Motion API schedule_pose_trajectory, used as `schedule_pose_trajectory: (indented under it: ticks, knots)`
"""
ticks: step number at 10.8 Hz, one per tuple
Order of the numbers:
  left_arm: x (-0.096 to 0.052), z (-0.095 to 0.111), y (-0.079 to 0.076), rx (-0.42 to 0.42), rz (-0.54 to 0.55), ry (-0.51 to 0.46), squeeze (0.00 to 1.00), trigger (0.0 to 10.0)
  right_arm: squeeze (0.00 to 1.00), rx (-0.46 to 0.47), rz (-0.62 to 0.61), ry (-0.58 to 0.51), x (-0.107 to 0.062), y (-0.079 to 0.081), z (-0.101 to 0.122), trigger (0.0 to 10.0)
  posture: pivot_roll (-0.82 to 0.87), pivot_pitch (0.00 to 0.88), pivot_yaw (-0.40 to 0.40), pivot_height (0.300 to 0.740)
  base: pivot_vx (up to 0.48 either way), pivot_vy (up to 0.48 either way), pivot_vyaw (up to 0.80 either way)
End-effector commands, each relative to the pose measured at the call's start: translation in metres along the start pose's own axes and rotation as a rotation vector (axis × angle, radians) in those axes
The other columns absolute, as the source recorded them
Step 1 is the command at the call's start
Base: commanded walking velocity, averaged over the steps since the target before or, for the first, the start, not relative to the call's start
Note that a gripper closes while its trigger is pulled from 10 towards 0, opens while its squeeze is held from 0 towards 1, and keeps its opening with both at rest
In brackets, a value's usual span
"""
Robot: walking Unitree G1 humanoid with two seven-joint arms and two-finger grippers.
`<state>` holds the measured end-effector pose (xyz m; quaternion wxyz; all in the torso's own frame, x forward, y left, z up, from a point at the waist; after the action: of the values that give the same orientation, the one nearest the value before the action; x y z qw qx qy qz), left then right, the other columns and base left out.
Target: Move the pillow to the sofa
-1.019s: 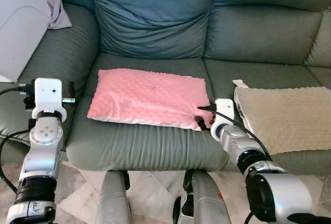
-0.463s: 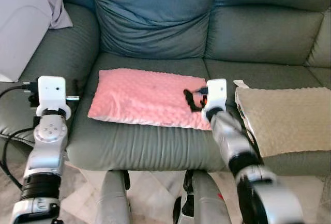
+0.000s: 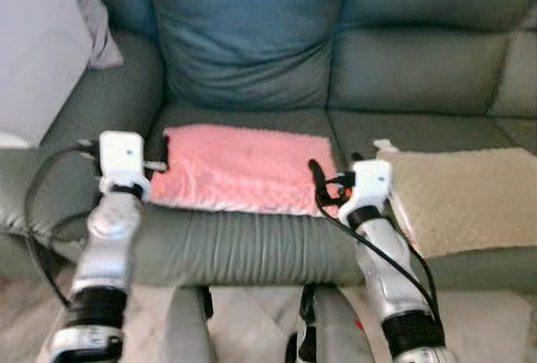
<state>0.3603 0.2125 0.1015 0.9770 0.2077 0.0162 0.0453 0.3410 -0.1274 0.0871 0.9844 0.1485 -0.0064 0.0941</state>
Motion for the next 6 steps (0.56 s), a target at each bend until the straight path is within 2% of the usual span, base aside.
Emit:
schedule_pose_trajectory:
  ticks: [1,3,4,6]
  knots:
    - [0.004,0.0,-0.001,-0.012,0.002,0.004,0.0,10.0,0.0,0.008,-0.02,-0.022,-0.001,-0.001,0.009,10.0,-0.03,0.0,-0.012,0.666,0.0,0.0,0.0]
    - [0.009,0.005,-0.015,-0.029,-0.031,-0.012,0.0,10.0,0.0,0.005,-0.026,-0.036,0.008,0.0,0.018,10.0,-0.04,0.0,-0.006,0.696,0.0,0.0,0.0]
    - [0.011,0.007,-0.018,-0.027,-0.032,-0.019,0.0,10.0,0.0,-0.005,-0.025,-0.053,0.014,0.0,0.026,10.0,-0.03,0.0,-0.007,0.713,0.0,0.0,0.0]
    - [0.013,0.008,-0.024,-0.034,-0.038,-0.015,0.0,10.0,0.0,-0.01,-0.036,-0.054,0.019,-0.004,0.03,10.0,-0.03,0.0,-0.012,0.74,0.0,0.0,0.0]
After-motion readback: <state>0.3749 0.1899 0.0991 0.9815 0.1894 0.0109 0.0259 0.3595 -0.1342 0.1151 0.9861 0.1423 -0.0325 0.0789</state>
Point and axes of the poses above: a point about 5 cm out from each wrist's last joint towards the gripper, its own x axis pointing out of the wrist towards the gripper, its own z axis along the axis of the wrist's last joint, y = z × x, the point moved 5 cm from there along x, pointing out of the wrist towards the gripper, and after that the axes turned 15 degrees about x, right-handed, at the moved point
